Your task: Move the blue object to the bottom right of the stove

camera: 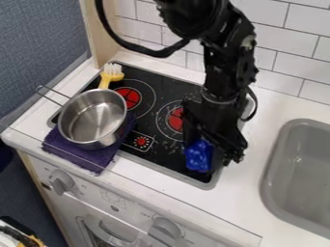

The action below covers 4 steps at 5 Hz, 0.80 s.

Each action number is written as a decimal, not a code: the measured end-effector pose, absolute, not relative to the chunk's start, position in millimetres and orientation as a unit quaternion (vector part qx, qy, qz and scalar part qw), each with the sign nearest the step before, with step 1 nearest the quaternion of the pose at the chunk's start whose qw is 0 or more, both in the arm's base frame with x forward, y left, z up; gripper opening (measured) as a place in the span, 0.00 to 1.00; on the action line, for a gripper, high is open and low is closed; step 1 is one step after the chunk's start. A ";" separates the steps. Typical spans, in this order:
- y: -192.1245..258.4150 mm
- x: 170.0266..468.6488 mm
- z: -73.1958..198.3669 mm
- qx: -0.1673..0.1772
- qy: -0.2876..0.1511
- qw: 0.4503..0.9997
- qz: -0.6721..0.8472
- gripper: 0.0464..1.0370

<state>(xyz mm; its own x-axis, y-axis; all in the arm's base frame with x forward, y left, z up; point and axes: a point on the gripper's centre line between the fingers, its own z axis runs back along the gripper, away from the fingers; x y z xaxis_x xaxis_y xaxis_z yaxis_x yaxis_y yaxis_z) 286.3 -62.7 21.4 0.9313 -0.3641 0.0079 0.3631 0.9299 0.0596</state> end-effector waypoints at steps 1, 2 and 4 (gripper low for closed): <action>-62.9 285.8 20.0 0.028 -0.007 0.983 -0.183 0.82; -62.6 283.3 17.9 0.027 0.001 0.983 -0.179 0.98; -60.0 280.1 31.7 0.027 -0.014 0.987 -0.158 0.97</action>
<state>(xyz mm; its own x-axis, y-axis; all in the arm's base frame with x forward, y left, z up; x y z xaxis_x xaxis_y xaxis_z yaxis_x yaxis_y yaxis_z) 280.1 -60.0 31.7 0.9499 -0.3121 0.0185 0.3106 0.9487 0.0584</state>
